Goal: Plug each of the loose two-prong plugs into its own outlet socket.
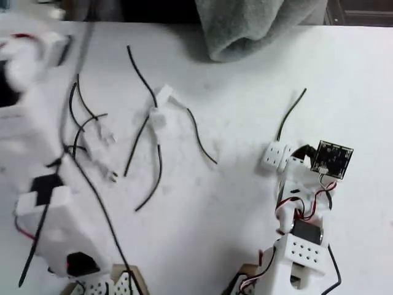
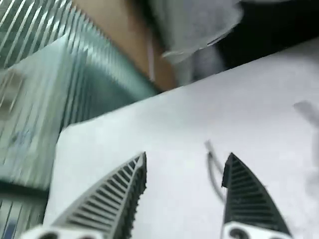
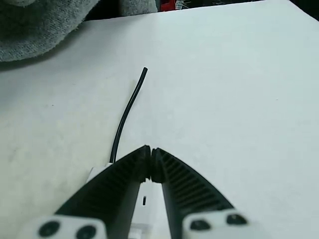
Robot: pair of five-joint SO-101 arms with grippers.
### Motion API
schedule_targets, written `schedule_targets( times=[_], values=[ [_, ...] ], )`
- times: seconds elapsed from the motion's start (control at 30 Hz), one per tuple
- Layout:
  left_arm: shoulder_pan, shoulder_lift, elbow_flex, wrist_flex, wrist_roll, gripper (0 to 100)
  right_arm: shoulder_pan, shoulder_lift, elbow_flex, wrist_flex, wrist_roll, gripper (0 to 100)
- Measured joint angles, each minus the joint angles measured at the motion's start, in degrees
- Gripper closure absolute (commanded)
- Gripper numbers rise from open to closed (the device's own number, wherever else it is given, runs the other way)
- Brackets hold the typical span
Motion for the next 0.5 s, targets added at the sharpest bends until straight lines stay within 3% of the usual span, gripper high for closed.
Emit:
schedule_targets(
  times=[0.2, 0.5],
  values=[
    [-12.31, -0.53, 15.74, 0.35, 0.18, 75, -0.09, 0.00, 0.00, 0.00, 0.00, 97.4],
    [-13.27, -1.76, 49.41, 0.35, 0.53, 75, -0.18, 0.00, 0.00, 0.00, 0.00, 97.4]
  ],
)
